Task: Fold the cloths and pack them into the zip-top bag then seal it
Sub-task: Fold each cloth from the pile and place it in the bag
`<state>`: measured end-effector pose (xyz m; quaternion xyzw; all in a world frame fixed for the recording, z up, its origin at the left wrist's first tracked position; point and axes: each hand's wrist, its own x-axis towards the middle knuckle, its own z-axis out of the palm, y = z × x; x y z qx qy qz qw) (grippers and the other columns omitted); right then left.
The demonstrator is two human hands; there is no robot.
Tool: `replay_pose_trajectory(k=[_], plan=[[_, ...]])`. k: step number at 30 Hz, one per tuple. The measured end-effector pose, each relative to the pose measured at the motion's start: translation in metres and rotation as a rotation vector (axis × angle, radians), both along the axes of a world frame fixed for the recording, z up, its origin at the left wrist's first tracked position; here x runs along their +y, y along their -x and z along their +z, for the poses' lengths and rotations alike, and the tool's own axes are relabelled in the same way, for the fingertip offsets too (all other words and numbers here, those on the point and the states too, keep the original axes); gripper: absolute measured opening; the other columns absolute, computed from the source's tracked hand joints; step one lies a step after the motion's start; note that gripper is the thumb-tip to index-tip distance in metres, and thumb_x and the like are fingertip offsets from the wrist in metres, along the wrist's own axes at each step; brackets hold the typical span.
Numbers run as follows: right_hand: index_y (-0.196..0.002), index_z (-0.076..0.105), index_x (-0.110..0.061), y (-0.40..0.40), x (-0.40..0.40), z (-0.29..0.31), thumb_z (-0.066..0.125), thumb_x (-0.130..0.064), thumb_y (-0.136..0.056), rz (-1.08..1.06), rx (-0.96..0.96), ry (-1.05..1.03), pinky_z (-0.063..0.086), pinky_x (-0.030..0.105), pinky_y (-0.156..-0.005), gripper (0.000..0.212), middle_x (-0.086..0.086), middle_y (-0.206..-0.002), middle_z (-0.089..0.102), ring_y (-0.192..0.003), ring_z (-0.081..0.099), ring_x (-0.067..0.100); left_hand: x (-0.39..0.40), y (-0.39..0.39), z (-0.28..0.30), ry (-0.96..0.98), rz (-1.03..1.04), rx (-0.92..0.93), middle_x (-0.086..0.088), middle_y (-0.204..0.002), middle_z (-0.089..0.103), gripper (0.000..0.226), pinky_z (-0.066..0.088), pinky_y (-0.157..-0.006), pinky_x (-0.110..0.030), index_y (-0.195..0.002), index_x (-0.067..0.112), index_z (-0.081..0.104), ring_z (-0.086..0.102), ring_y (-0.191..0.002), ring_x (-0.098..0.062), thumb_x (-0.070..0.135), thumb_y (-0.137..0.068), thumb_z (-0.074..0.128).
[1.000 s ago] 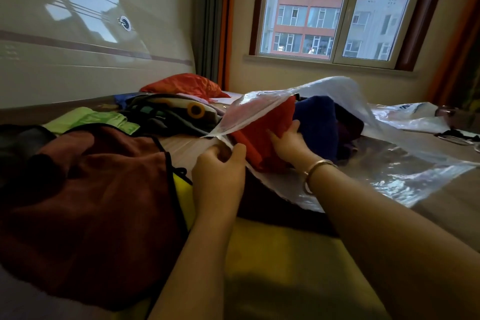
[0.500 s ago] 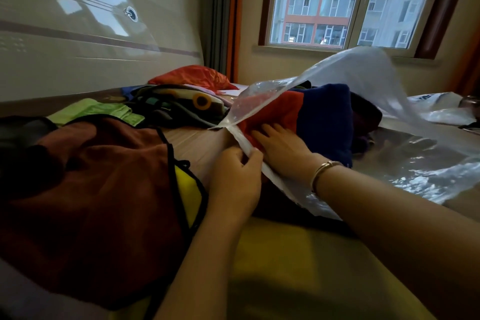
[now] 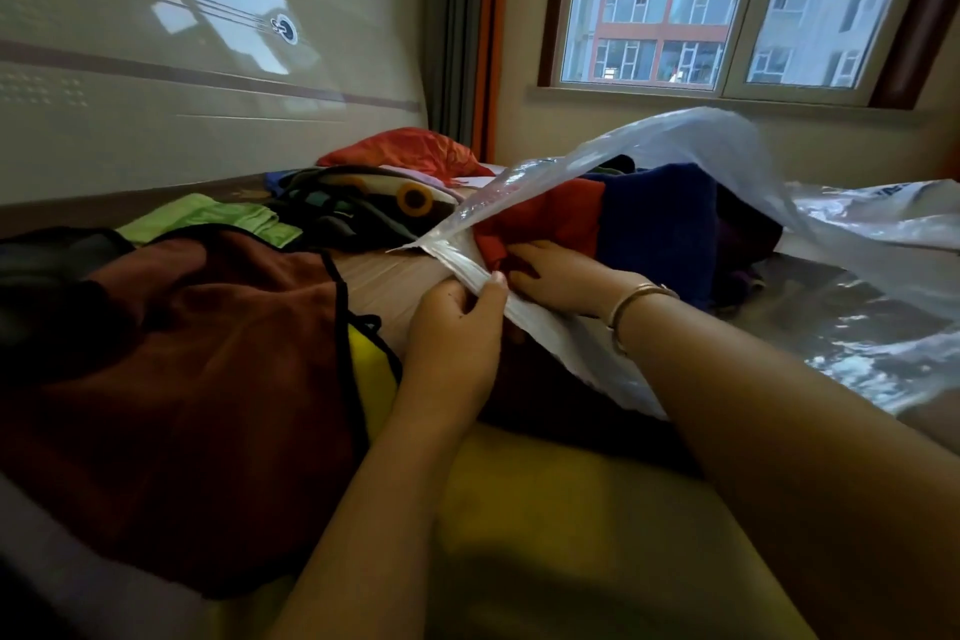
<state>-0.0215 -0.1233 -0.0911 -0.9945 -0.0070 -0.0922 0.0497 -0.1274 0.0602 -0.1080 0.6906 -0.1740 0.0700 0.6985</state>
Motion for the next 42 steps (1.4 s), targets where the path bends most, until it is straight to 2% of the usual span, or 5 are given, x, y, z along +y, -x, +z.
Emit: replay_pose_trajectory(k=[10, 22, 28, 34, 42], plan=[[-0.082, 0.06, -0.015, 0.155, 0.082, -0.003, 0.05, -0.008, -0.09, -0.005, -0.658, -0.584, 0.042, 0.018, -0.07, 0.015, -0.002, -0.088, 0.058, -0.082, 0.055, 0.01, 0.062, 0.035, -0.018, -0.469, 0.308, -0.142, 0.001, -0.081, 0.058, 0.023, 0.046, -0.072, -0.035, -0.07, 0.024, 0.05, 0.057, -0.088, -0.024, 0.027, -0.087, 0.064], [-0.107, 0.049, -0.016, 0.183, 0.176, -0.046, 0.062, -0.029, -0.089, -0.11, 0.081, -0.863, 0.055, 0.039, -0.083, 0.025, 0.003, -0.099, 0.06, -0.091, 0.062, 0.02, 0.14, 0.062, -0.03, -0.809, 0.374, 0.056, -0.003, -0.123, 0.042, 0.031, 0.041, -0.094, -0.041, -0.104, 0.023, 0.042, 0.04, -0.114, -0.03, 0.011, -0.082, 0.06], [-0.083, 0.042, -0.024, 0.168, 0.204, -0.052, 0.06, -0.01, -0.086, 0.02, 0.011, -0.725, 0.04, 0.023, -0.061, 0.023, -0.004, -0.077, 0.047, -0.066, 0.044, 0.007, 0.153, 0.054, -0.037, -0.739, 0.227, 0.042, -0.001, -0.126, 0.048, 0.049, 0.048, -0.094, -0.045, -0.116, 0.025, 0.047, 0.047, -0.116, -0.026, 0.002, -0.076, 0.063], [-0.089, 0.055, -0.015, 0.178, 0.188, -0.013, 0.051, -0.005, -0.091, 0.044, -0.197, -1.429, 0.05, 0.024, -0.062, 0.011, 0.007, -0.085, 0.056, -0.071, 0.059, 0.015, 0.135, 0.064, -0.035, -0.974, 0.11, -0.083, 0.009, -0.155, 0.014, 0.091, 0.004, -0.118, -0.051, -0.146, 0.036, 0.015, 0.009, -0.144, -0.027, 0.026, -0.075, 0.07], [-0.089, 0.065, -0.006, 0.237, 0.153, 0.016, 0.035, -0.007, -0.091, 0.303, -0.292, -1.667, 0.058, 0.029, -0.072, 0.029, 0.01, -0.082, 0.067, -0.08, 0.068, 0.021, 0.117, 0.078, -0.014, -0.407, 0.218, -0.303, 0.006, -0.078, 0.063, 0.016, 0.054, -0.073, -0.037, -0.086, 0.024, 0.062, 0.063, -0.077, -0.016, 0.011, -0.089, 0.053]])
